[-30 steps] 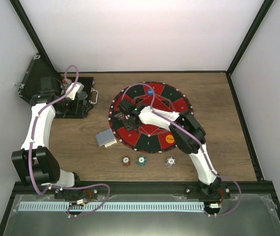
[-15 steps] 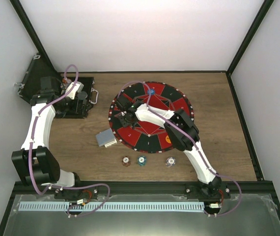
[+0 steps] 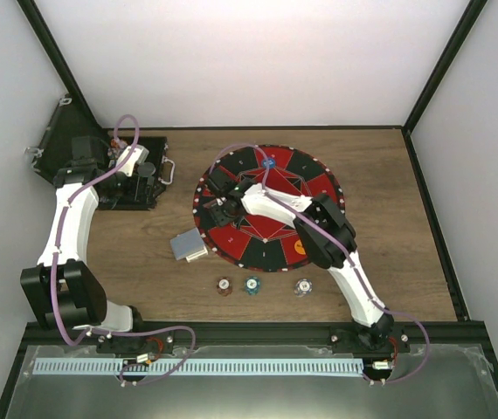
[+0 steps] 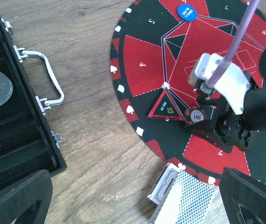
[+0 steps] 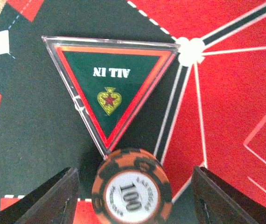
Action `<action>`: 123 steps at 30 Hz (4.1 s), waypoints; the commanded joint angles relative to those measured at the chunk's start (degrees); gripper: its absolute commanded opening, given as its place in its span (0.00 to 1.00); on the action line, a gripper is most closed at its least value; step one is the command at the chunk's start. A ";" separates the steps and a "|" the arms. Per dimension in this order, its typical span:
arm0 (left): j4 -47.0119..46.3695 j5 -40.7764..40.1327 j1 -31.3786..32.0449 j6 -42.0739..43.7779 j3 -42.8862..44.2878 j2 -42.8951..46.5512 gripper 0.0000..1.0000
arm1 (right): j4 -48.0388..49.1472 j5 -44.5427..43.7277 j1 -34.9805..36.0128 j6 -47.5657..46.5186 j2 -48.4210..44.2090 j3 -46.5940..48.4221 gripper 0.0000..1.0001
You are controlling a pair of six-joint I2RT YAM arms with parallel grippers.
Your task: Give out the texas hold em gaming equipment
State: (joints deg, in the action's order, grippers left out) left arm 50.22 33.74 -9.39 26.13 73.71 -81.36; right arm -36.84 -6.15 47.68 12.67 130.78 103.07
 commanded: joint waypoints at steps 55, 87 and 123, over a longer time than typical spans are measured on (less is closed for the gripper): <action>1.11 0.71 -0.27 0.92 1.79 1.17 1.00 | -0.70 2.20 24.43 12.86 -22.70 -29.76 0.48; 1.42 0.96 -0.28 1.08 1.87 1.64 1.00 | -1.12 2.36 24.47 13.11 -23.27 -28.68 0.52; 1.81 1.34 -0.24 1.28 1.43 1.65 1.00 | -3.41 1.71 24.48 12.94 -25.76 -25.64 0.47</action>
State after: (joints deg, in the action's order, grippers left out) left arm 51.64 34.13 -9.39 26.87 73.93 -81.10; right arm -39.42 -4.29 71.57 25.56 107.68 74.67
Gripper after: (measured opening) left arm 0.999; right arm 0.443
